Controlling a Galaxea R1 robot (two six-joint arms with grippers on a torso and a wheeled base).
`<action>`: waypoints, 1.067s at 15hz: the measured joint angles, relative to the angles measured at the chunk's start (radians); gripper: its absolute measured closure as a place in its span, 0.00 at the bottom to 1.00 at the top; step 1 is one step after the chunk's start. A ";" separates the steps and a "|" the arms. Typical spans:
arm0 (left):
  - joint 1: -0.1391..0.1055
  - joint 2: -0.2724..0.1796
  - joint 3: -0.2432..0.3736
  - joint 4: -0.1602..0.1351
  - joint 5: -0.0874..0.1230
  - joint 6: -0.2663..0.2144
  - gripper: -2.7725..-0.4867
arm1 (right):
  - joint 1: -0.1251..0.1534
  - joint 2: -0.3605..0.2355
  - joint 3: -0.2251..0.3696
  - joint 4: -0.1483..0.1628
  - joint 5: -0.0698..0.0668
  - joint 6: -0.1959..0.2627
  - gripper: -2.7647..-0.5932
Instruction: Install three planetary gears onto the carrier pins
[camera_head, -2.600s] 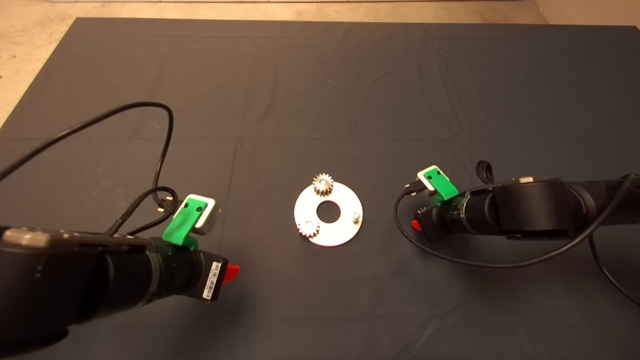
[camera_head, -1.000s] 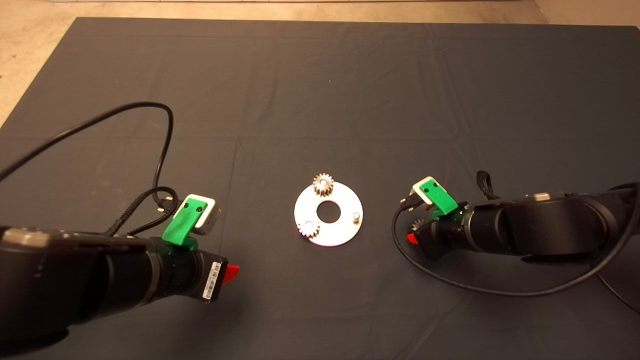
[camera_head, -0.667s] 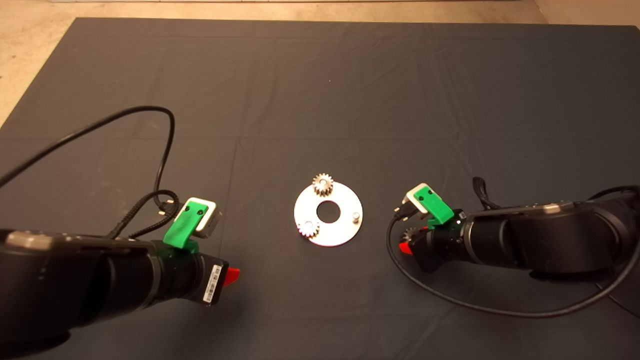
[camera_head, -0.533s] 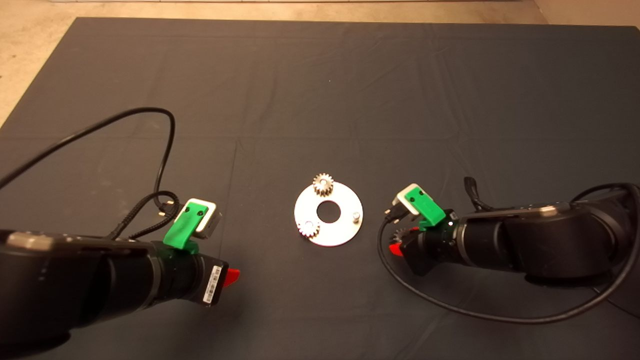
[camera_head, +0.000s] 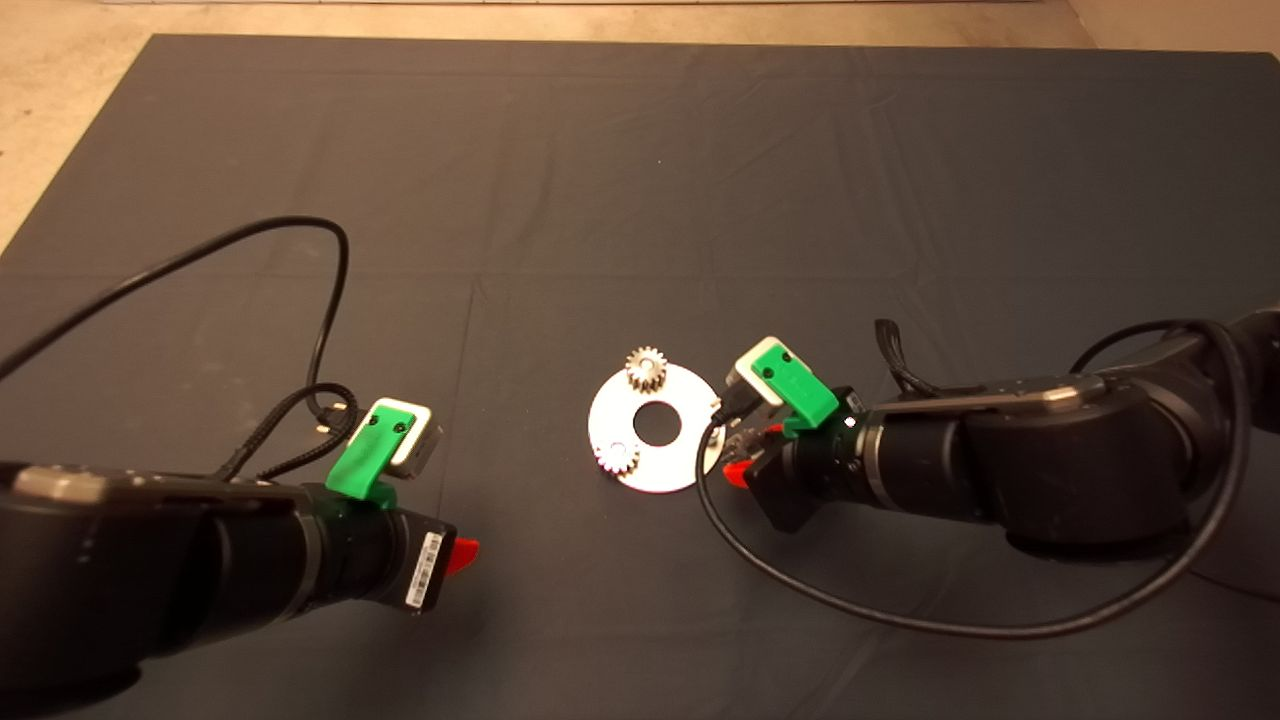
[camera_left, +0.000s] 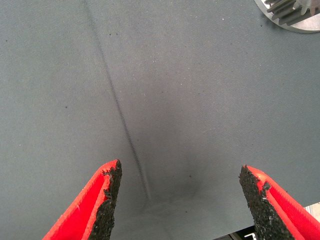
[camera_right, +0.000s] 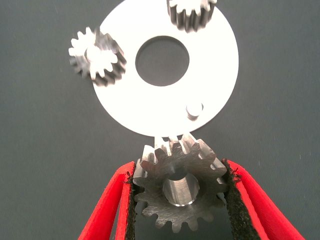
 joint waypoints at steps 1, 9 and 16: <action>0.000 0.000 0.000 0.001 0.000 0.000 0.50 | 0.002 0.015 -0.016 0.000 0.001 0.000 0.82; 0.000 0.000 0.000 0.005 0.000 0.000 0.50 | 0.011 0.102 -0.128 0.003 0.001 -0.081 0.82; 0.000 0.000 0.000 0.006 0.000 0.000 0.50 | 0.011 0.116 -0.176 0.079 0.001 -0.158 0.82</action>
